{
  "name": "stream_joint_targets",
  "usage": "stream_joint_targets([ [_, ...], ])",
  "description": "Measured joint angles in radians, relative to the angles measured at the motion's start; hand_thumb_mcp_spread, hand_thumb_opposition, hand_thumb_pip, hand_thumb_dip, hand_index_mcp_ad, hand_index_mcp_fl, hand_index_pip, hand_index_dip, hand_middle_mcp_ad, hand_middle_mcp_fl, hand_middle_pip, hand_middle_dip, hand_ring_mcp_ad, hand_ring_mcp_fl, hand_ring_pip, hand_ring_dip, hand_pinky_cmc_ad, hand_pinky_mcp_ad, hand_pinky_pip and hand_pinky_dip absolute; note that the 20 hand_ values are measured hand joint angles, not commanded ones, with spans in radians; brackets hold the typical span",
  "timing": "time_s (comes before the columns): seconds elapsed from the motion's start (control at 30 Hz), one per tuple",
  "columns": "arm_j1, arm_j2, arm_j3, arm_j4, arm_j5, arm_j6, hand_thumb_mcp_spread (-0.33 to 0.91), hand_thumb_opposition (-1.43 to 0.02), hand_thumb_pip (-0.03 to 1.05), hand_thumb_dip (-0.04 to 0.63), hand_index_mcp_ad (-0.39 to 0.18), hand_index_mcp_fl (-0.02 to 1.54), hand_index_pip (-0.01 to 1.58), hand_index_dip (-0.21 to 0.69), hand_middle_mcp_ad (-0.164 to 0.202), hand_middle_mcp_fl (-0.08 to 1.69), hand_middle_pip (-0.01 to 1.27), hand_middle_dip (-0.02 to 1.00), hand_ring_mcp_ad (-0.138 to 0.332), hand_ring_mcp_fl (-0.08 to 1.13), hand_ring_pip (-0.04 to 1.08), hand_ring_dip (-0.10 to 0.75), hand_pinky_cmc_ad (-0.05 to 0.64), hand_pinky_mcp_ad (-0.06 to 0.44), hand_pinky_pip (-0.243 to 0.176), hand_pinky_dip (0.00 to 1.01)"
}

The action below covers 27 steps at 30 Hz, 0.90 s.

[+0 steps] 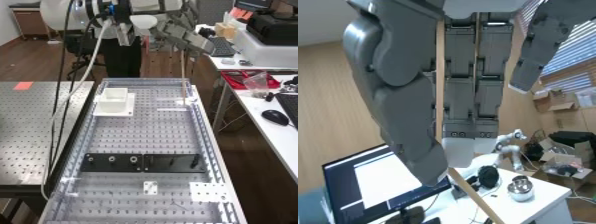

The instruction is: Grab the chopstick and place it in the clear container

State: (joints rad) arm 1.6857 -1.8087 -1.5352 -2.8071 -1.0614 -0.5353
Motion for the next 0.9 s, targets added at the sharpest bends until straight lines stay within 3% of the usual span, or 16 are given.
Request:
stream_joint_targets([
  [0.2,0.111,0.025,-0.01,-0.05,0.114,0.009,0.69,-1.1,0.51,0.222,-0.093,1.08,0.81,0.065,0.054,1.27,0.54,0.69,0.005,1.06,0.08,0.51,0.442,0.29,0.147,0.23],
  [0.4,0.23,0.016,0.008,-0.122,0.241,0.07,0.69,-1.1,0.51,0.222,-0.093,1.08,0.81,0.065,0.054,1.27,0.54,0.69,0.003,1.06,0.08,0.51,0.442,0.29,0.147,0.25],
  [0.57,0.315,-0.029,0.054,-0.212,0.329,0.171,0.68,-1.1,0.51,0.222,-0.093,1.08,0.81,0.065,0.054,1.28,0.54,0.69,0.003,1.06,0.08,0.51,0.442,0.29,0.147,0.26],
  [0.9,0.366,-0.157,0.188,-0.435,0.36,0.378,0.68,-1.1,0.51,0.222,-0.093,1.09,0.81,0.065,0.059,1.28,0.54,0.69,0.005,1.07,0.08,0.51,0.442,0.297,0.147,0.26],
])
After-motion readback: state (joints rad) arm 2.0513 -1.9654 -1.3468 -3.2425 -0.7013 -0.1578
